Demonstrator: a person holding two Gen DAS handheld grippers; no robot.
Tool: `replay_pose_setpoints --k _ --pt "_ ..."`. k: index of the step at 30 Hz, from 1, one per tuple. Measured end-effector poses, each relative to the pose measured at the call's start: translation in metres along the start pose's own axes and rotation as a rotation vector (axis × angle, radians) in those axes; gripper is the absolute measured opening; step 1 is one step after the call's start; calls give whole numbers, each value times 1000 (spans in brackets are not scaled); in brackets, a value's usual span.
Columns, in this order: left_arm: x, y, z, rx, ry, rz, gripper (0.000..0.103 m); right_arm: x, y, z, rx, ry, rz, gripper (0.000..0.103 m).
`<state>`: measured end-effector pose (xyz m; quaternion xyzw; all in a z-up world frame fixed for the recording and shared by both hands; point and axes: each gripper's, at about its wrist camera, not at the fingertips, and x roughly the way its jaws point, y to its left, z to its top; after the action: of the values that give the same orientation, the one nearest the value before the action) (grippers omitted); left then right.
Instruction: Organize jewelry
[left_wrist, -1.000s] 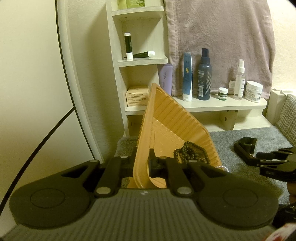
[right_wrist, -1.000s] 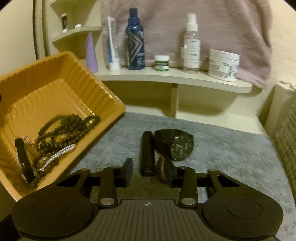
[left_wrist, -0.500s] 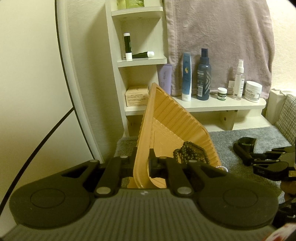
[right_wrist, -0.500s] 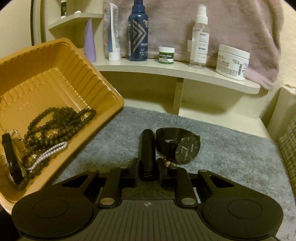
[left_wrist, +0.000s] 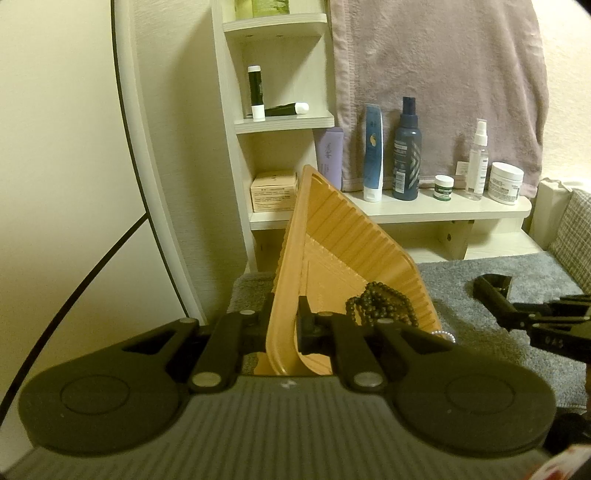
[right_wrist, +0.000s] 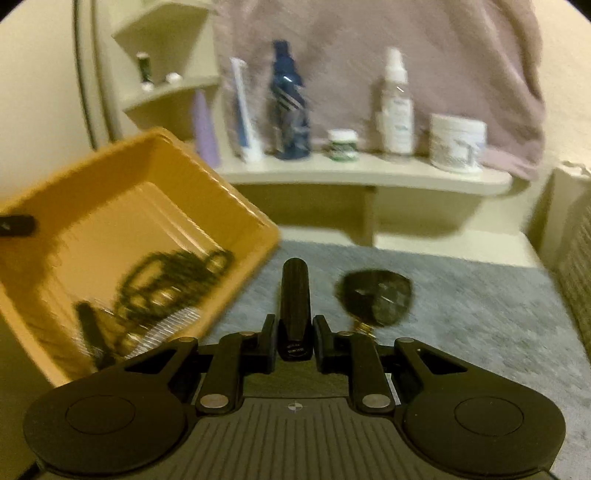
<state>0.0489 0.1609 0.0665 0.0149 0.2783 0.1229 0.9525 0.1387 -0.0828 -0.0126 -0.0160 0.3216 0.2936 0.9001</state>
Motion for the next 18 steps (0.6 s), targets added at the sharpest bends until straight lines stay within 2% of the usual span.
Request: replay_pose_setpoints --k 5,9,18 --pt "0 0 0 -2 1 0 9 -5 27 19 -11 -22 114 19" --pt "0 0 0 -4 1 0 9 3 47 25 -38 -3 192 20" --pt "-1 1 0 -6 1 -2 9 22 63 24 -53 29 236 20"
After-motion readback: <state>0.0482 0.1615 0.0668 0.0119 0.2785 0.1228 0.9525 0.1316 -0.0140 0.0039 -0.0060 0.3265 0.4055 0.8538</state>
